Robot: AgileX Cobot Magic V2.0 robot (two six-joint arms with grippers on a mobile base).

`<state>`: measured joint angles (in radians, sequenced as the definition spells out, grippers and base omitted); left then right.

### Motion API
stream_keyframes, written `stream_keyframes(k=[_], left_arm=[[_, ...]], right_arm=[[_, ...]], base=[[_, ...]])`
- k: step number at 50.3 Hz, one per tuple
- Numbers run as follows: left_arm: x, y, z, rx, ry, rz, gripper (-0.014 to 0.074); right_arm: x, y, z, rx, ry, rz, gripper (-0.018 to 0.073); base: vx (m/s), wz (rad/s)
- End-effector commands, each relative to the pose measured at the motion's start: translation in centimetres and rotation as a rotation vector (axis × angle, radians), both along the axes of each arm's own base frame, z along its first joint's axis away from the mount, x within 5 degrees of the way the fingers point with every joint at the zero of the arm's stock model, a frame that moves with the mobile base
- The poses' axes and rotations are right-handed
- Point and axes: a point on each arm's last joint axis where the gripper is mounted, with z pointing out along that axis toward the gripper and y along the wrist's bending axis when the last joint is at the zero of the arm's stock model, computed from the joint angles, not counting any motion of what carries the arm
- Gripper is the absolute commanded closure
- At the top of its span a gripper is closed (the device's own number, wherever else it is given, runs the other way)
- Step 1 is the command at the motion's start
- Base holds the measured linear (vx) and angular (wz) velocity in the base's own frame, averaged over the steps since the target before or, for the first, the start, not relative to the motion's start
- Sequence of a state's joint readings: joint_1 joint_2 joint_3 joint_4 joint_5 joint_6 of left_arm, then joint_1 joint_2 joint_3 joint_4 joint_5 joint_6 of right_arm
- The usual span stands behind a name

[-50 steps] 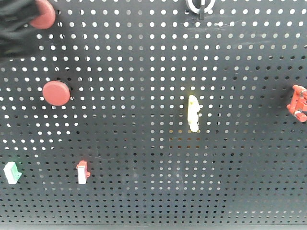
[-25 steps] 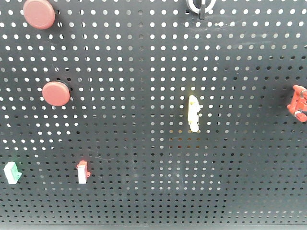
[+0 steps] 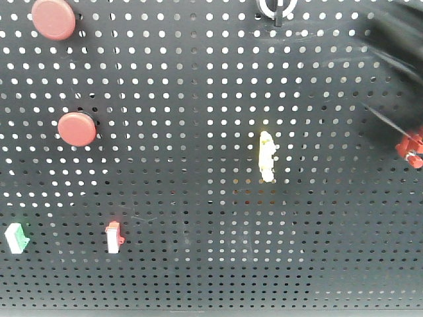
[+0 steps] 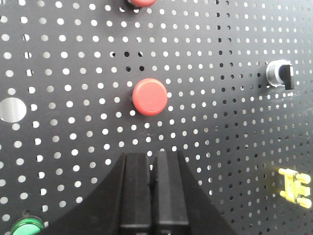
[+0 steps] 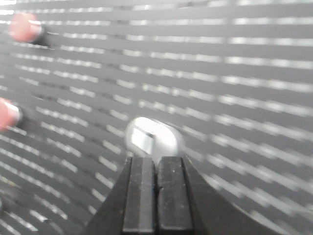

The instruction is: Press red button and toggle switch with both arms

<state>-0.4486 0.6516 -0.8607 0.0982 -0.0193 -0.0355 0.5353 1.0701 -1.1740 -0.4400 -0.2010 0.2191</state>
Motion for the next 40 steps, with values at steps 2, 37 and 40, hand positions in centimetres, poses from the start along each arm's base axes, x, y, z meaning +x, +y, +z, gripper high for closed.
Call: stream_keyframes(k=[2,37,40], left_arm=[[-0.5,0.1,1.5,-0.051,-0.092,-0.013,0.0594],[-0.5,0.1,1.5,-0.05,-0.092,-0.013,0.0594],[-0.5,0.1,1.5,-0.05,-0.092,-0.013,0.0594]], right_arm=[[0.0,1.6,2.6,0.025,-0.046,0.052,0.0563],[3.8,3.3,3.6,-0.027,0.082,-0.029,0.0563],[4.0,2.5,3.8,-0.015,0.077,-0.054,0.0563]], base=[[0.0,0.0],[0.0,0.0],[0.0,0.0]])
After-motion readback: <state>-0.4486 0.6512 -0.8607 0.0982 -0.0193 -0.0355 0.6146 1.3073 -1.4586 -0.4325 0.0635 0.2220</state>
